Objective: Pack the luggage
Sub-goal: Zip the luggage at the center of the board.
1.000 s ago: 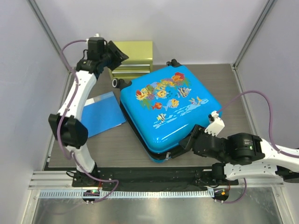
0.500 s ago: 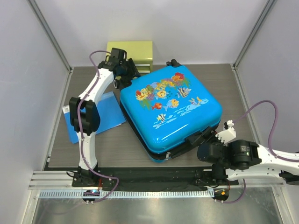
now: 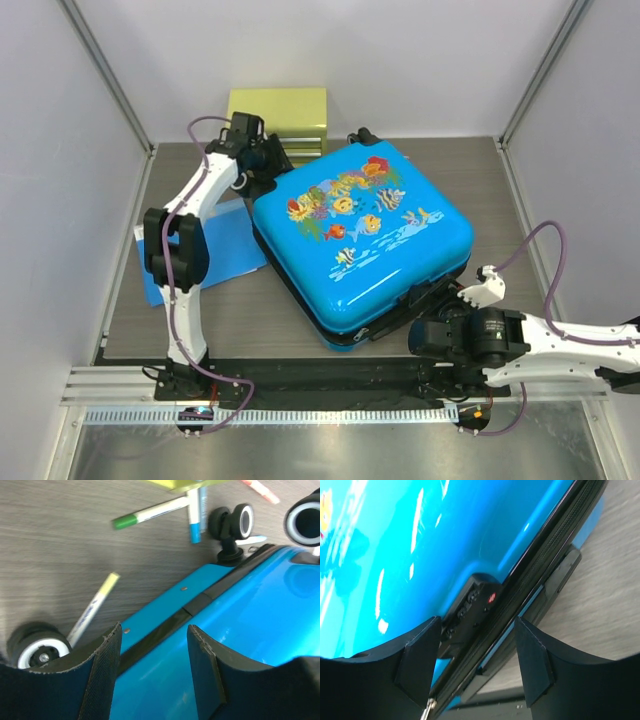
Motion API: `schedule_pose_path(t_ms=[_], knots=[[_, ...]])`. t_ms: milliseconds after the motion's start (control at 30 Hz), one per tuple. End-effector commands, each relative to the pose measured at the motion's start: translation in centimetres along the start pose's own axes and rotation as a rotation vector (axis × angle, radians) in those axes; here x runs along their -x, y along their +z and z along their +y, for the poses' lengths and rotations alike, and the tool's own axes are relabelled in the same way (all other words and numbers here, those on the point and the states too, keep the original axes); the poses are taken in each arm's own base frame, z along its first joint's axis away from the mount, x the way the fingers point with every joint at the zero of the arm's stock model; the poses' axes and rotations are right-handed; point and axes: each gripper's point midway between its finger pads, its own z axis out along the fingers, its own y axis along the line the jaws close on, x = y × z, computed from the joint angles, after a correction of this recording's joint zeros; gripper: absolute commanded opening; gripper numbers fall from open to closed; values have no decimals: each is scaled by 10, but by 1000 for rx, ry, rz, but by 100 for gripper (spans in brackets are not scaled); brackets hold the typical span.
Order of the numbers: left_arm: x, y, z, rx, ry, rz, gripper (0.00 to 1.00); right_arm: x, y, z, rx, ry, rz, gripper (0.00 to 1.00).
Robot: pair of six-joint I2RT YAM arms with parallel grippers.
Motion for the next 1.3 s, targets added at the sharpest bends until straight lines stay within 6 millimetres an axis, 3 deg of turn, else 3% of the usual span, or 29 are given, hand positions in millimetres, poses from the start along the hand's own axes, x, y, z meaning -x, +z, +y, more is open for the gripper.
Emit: schedule_pose_path(t_ms=[0, 133, 300, 500, 533, 567, 600, 667, 833, 1033, 1067, 1267], knots=[[-69, -17, 26, 42, 44, 245, 55, 33, 6, -1, 44, 101, -174, 66], [-95, -27, 30, -1, 38, 302, 55, 36, 6, 0, 30, 44, -184, 66], [-110, -49, 28, -34, 38, 305, 55, 36, 3, 8, -2, -64, -176, 67], [-129, -60, 24, -97, -9, 327, 55, 32, 9, 21, -107, -299, -177, 71], [-134, -60, 23, -103, -16, 339, 55, 24, 15, 23, -145, -329, -151, 73], [-134, -61, 20, -117, -12, 335, 55, 34, 21, 19, -206, -398, -149, 75], [-137, -63, 17, -125, -10, 338, 55, 32, 28, 26, -210, -386, -136, 75], [-139, -66, 13, -136, -3, 340, 55, 39, 40, 20, -280, -434, -108, 75], [-147, -70, 0, -169, -1, 351, 55, 60, 61, 29, -277, -400, -95, 76], [-159, -73, -24, -237, 16, 370, 55, 62, 92, 31, -239, -343, 12, 77], [-166, -73, -30, -250, 16, 384, 55, 58, 99, 36, -220, -327, 41, 77], [-194, -68, -56, -300, 39, 430, 55, 83, 128, 35, -229, -297, 55, 78]])
